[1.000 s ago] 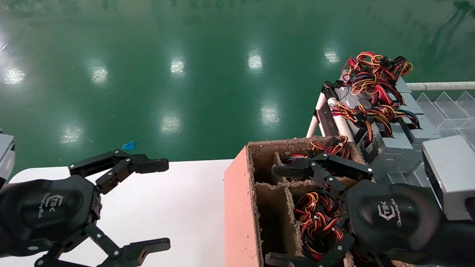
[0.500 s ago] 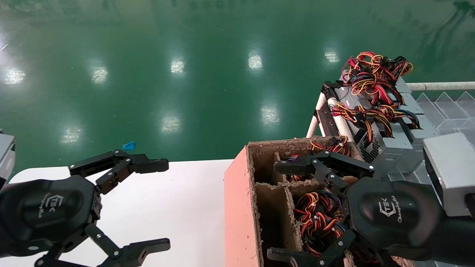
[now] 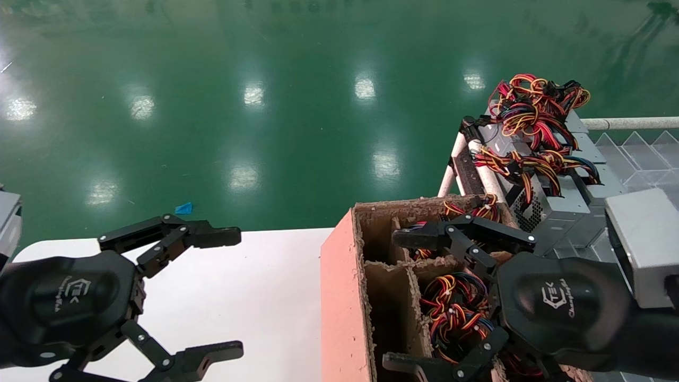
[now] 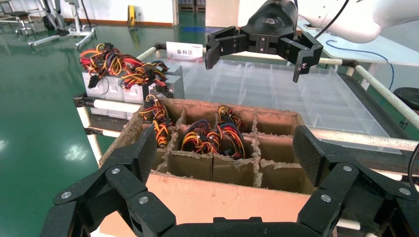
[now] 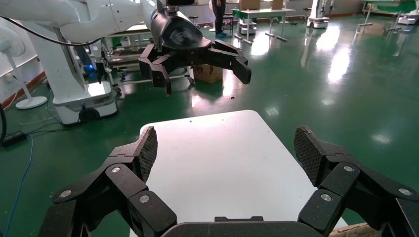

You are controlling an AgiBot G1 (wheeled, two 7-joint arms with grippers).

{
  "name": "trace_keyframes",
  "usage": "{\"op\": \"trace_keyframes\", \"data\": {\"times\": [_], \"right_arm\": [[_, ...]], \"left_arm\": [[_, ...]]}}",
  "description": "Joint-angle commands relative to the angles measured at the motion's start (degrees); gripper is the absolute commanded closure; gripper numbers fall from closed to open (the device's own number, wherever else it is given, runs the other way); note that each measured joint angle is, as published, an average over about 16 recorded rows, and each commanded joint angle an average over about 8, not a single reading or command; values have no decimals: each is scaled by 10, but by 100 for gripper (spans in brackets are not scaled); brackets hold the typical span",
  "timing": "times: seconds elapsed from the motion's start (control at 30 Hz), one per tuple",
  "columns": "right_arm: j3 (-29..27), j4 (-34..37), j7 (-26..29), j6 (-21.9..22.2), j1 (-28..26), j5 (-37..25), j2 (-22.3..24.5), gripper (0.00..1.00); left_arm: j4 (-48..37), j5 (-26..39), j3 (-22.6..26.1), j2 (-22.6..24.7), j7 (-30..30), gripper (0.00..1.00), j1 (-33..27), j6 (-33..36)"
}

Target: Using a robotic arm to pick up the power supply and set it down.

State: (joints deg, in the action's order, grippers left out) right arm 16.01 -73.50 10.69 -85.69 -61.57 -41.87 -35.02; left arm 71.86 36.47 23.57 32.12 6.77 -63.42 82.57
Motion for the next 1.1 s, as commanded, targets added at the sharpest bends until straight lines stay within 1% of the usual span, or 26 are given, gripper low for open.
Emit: {"op": "trace_keyframes", "data": {"times": [0.03, 1.1], "right_arm": [[0, 0, 0, 0, 0, 0, 0, 0], [0, 1, -1, 0, -1, -1, 0, 0]], "left_arm": [[0, 0, 0, 0, 0, 0, 0, 0], [0, 0, 0, 0, 0, 0, 0, 0]]}}
